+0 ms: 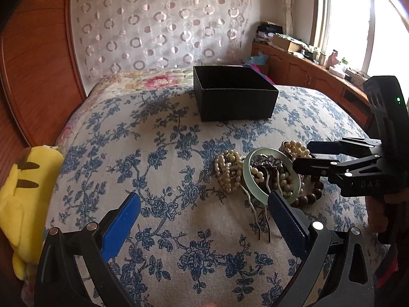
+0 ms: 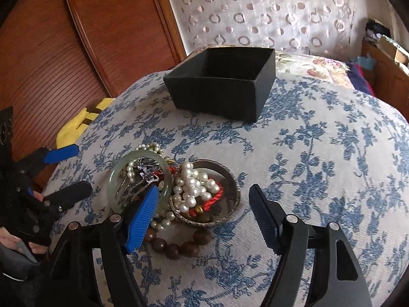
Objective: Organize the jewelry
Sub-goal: 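Grasp the silver bangle with the right tool while the left tool grasps the green jade bangle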
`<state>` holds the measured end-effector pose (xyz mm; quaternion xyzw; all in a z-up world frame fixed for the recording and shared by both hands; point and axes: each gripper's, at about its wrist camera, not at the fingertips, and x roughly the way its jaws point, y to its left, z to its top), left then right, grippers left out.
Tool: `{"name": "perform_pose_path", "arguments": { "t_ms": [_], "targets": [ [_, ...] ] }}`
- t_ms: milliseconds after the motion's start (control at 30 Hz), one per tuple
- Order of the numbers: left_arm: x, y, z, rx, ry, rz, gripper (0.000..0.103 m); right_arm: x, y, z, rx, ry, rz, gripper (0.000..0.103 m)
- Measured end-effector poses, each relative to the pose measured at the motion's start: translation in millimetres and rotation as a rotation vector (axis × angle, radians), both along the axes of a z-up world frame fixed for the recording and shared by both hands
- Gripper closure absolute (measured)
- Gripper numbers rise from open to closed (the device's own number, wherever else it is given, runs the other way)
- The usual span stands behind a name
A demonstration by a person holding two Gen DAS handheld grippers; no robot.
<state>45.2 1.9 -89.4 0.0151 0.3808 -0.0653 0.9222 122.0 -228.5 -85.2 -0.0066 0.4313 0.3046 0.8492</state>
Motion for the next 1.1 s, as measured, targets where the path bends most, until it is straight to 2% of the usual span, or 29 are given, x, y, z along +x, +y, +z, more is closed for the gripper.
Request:
{"name": "perform_pose_path", "arguments": {
  "t_ms": [100, 133, 400, 700, 933, 1100],
  "targets": [
    [0.9, -0.6, -2.1, 0.001, 0.010, -0.007, 0.007, -0.3, 1.0, -0.3, 0.004, 0.001, 0.009, 0.036],
    [1.7, -1.2, -3.0, 0.000, 0.012, -0.010, 0.007, 0.1, 0.2, 0.1, 0.005, 0.001, 0.009, 0.044],
    [6.4, -10.9, -9.1, 0.010, 0.033, -0.037, 0.007, -4.7, -11.5, 6.9, 0.011, -0.020, 0.019, 0.044],
    [18.3, -33.2, -5.8, 0.045, 0.025, -0.117, 0.007, -12.8, -30.9, 28.8, 0.024, -0.099, -0.015, 0.044],
    [30.0, -50.2, -11.1, 0.060, 0.048, -0.185, 0.007, -13.5, -47.6, 34.3, 0.015, -0.114, -0.045, 0.044],
    [35.0, -64.8, -11.9, 0.108, 0.049, -0.229, 0.012, -13.6, -55.5, 33.9, 0.020, -0.115, -0.060, 0.044]
  ]
}}
